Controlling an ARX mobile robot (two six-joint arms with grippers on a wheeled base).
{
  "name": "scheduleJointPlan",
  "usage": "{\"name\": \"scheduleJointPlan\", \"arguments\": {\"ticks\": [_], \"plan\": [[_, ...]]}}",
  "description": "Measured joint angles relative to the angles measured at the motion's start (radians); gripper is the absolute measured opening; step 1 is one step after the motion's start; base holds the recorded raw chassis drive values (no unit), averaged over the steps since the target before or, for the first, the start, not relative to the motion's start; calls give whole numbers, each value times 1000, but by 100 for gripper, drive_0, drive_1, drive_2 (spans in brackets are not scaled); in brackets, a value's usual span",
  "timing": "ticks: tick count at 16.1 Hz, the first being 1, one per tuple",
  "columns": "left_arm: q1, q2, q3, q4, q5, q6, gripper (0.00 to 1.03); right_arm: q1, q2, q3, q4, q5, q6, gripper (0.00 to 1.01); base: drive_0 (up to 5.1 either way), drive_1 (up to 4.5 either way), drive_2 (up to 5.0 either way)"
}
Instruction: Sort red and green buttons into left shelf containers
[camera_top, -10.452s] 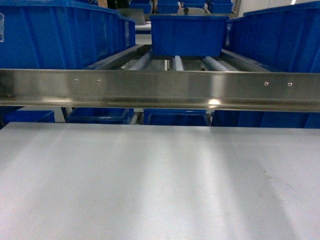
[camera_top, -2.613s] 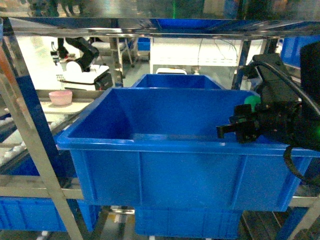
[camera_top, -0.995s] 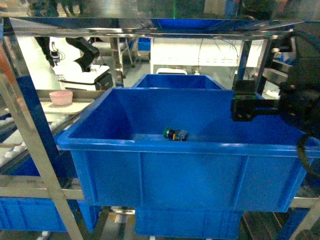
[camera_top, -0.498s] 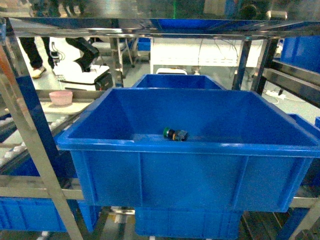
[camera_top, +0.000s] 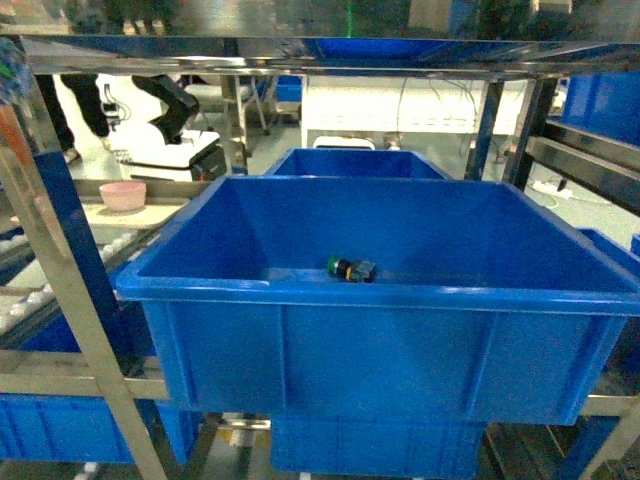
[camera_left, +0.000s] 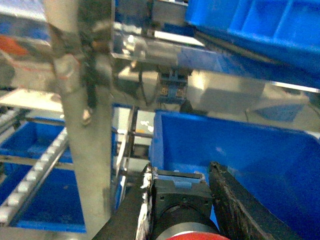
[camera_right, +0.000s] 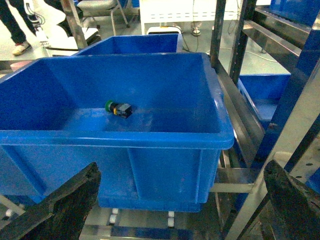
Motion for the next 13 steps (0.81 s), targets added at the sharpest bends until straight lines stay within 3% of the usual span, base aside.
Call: {"name": "scheduleJointPlan", "arguments": {"ticks": [8, 13], "plan": [[-146, 245, 58, 23, -41, -49, 29, 0, 0, 0, 0, 0, 0, 98, 0, 0, 0], [-177, 356, 116, -1, -36, -60, 29, 0, 0, 0, -1, 0, 0, 98, 0, 0, 0]]}}
